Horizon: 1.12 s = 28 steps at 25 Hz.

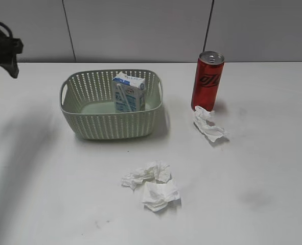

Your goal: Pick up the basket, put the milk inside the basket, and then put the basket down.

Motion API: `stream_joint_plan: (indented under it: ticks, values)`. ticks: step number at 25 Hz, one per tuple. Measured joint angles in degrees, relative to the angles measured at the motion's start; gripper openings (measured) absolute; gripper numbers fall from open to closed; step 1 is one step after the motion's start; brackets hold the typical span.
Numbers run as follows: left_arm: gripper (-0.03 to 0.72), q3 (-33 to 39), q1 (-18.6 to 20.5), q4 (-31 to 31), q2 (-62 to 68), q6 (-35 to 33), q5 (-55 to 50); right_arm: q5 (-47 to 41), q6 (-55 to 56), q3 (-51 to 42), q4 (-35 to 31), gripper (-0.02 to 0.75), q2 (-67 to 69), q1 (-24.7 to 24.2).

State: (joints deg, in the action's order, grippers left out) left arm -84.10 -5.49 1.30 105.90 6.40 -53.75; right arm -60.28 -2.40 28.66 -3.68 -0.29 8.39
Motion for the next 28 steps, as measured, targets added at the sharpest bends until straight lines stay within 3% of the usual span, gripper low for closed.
stream_joint_plan:
  ticks: [9, 15, 20, 28]
  values:
    - [0.593, 3.22, 1.56, -5.19, -2.33, -4.31, -13.85, 0.0, 0.0, 0.0, 0.0, 0.591, 0.0, 0.0]
    - [0.592, 21.66, 1.56, -0.75, -15.75, -4.69, -6.45, 0.0, 0.0, 0.0, 0.0, 0.591, 0.0, 0.0]
    - [0.592, 37.82, 1.56, -0.55, -31.61, -4.69, -5.01, 0.0, 0.0, 0.0, 0.0, 0.591, 0.0, 0.0]
    - [0.578, 49.01, 1.56, -0.55, -58.27, -4.69, -8.2, 0.0, 0.0, 0.0, 0.0, 0.591, 0.0, 0.0]
